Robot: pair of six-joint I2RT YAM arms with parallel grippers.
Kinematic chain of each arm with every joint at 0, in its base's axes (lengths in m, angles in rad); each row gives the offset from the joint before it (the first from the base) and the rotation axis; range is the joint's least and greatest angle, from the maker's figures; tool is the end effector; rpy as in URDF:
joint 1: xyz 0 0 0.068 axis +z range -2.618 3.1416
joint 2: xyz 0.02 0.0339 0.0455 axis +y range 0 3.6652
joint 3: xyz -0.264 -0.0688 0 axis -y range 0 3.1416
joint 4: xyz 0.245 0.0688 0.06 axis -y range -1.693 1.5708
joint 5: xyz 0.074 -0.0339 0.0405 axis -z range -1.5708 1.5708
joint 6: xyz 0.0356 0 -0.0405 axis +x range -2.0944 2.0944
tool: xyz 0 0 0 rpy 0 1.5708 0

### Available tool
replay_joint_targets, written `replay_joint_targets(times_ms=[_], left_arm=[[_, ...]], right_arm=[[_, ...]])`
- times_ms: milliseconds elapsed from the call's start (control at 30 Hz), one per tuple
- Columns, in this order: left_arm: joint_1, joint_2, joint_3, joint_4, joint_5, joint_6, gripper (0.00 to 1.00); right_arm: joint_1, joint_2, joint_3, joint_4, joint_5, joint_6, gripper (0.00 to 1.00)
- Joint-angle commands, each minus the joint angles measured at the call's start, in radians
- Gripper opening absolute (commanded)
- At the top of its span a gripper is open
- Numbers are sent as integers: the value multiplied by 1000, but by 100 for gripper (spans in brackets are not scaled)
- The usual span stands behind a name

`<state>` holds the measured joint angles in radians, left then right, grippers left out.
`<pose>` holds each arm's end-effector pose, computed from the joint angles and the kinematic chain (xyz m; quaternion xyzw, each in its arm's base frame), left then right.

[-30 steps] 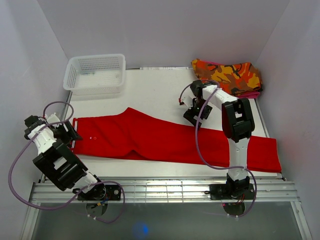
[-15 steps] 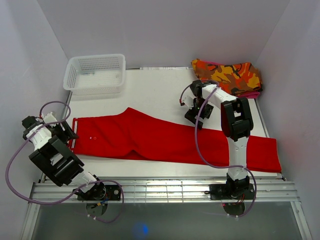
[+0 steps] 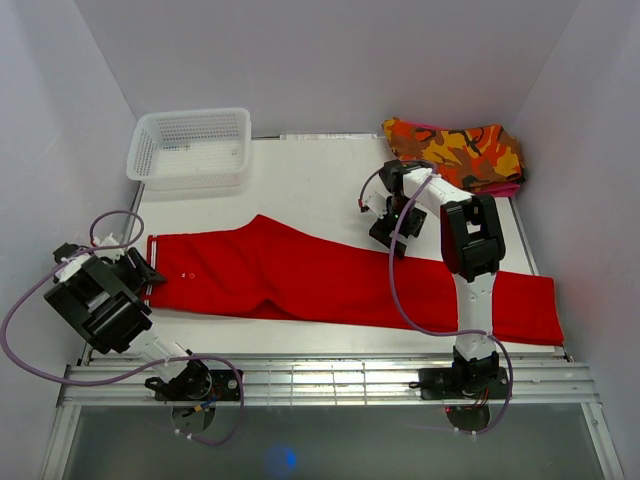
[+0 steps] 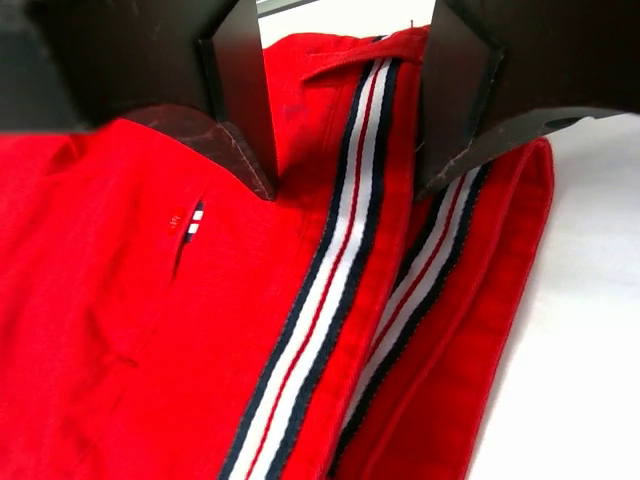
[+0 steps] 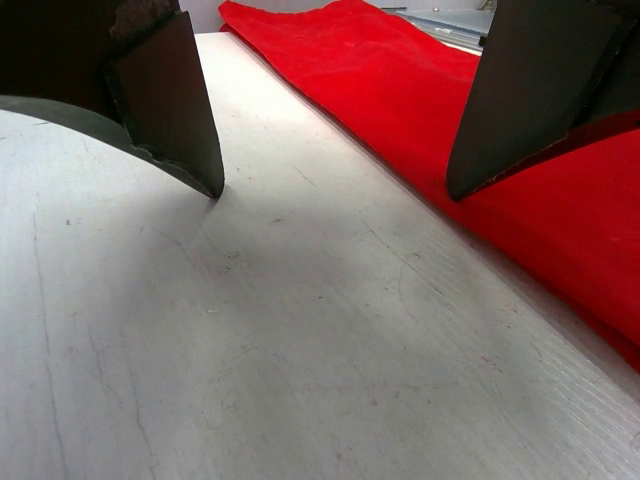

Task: Fold and stack the trousers
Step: Fold the trousers

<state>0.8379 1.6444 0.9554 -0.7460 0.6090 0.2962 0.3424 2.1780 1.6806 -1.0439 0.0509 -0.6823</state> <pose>0.2029 0.1950 0.1651 -0.2351 0.9225 -0.2175 0.2153 0.3942 0.1386 0.1566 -0.4897 0.8714 -0.0276 0.0102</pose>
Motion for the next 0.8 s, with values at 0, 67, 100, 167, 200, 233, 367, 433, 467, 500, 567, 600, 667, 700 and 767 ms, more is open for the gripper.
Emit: replay_joint_targets(times_ms=[0, 67, 100, 167, 200, 233, 367, 433, 467, 500, 567, 600, 667, 700, 767], left_arm=[[0, -11, -17, 7, 162, 6, 61], [-2, 0, -15, 10, 187, 3, 59], [-2, 6, -11, 14, 207, -2, 55], [-2, 18, -6, 25, 218, -18, 48], [-3, 26, -1, 34, 221, -22, 37], [-3, 26, 12, 36, 222, -25, 33], [-5, 6, 57, 72, 186, -31, 12], [-6, 3, 81, 77, 146, -23, 0], [-5, 3, 109, 76, 135, -19, 0], [-5, 3, 121, 74, 123, -5, 0], [-5, -3, 152, 71, 91, 14, 0], [-5, -6, 161, 70, 83, 32, 0], [-5, -26, 177, 71, 64, 82, 0], [-5, -32, 177, 76, 58, 104, 0], [-5, -44, 164, 105, 37, 147, 0]], right_arm=[[-22, 86, -16, 30, 27, -28, 98], [-22, 86, -19, 31, 30, -31, 99], [-22, 88, -21, 33, 33, -31, 99], [-22, 91, -22, 38, 37, -33, 99], [-20, 91, -24, 41, 44, -34, 99], [-20, 92, -27, 44, 52, -34, 100], [-20, 91, -47, 68, 90, -49, 100], [-20, 85, -67, 82, 107, -60, 100], [-20, 83, -73, 88, 113, -62, 100], [-20, 80, -85, 97, 125, -65, 100], [-20, 77, -96, 104, 130, -68, 100], [-20, 74, -108, 111, 138, -69, 100], [-20, 69, -117, 116, 139, -74, 100], [-20, 66, -121, 117, 142, -76, 100], [-20, 63, -130, 124, 142, -76, 100]])
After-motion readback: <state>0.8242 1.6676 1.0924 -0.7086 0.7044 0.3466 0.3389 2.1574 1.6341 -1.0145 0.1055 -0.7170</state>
